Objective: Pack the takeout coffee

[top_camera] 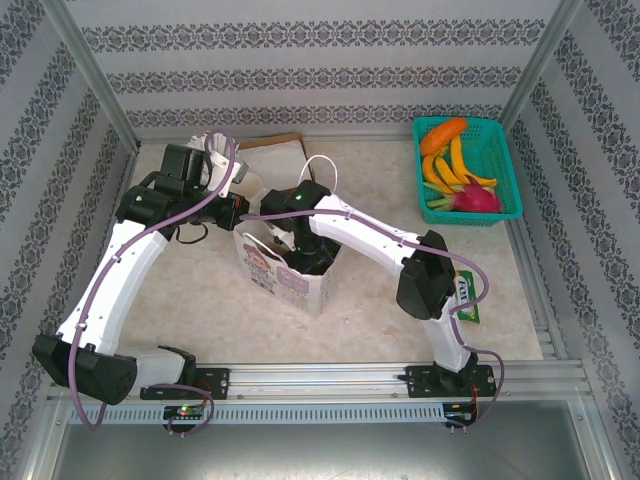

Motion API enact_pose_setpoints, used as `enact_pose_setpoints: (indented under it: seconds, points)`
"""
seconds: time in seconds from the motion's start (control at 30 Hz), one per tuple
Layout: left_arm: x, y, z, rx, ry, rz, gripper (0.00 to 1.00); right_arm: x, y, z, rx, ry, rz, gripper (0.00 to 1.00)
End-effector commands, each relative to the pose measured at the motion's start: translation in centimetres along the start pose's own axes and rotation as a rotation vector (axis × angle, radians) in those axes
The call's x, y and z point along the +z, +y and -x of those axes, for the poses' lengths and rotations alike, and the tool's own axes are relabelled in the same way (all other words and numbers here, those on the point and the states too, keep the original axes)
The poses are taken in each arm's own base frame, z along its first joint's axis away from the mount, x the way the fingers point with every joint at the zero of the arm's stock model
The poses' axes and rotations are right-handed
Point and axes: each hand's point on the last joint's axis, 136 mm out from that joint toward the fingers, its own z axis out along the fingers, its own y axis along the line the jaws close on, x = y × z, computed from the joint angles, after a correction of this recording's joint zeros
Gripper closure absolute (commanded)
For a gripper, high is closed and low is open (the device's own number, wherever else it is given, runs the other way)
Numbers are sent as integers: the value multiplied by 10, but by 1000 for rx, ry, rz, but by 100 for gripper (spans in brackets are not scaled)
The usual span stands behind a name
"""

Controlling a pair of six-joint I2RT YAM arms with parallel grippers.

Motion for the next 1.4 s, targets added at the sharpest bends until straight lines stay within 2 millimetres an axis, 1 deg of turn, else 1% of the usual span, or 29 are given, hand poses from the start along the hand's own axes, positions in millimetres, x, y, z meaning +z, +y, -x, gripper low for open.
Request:
enact_pose_setpoints:
  seconds: [0.0, 0.17, 0.4, 0.57, 0.83, 1.17, 1.37]
  points:
    - [1, -7, 6, 7, -33, -29, 100, -2, -6, 5, -2, -17, -15, 33]
    - [5, -6, 5, 2, -23, -32, 100, -6, -7, 10, 3, -53, -21, 33]
    - [7, -7, 6, 0, -16, -45, 100, -15, -13, 20, 2, -131, -56, 34]
    - [8, -8, 6, 2, -15, -50, 100, -18, -13, 24, -3, -160, -50, 33]
    - [9, -7, 4, 4, -8, -47, 100, -9, -12, 22, -9, -139, -43, 33]
    - [10, -7, 4, 6, -6, -49, 100, -6, -11, 22, -11, -133, -37, 33]
    - [10, -7, 4, 10, -5, -49, 100, -9, -10, 23, -14, -142, -35, 33]
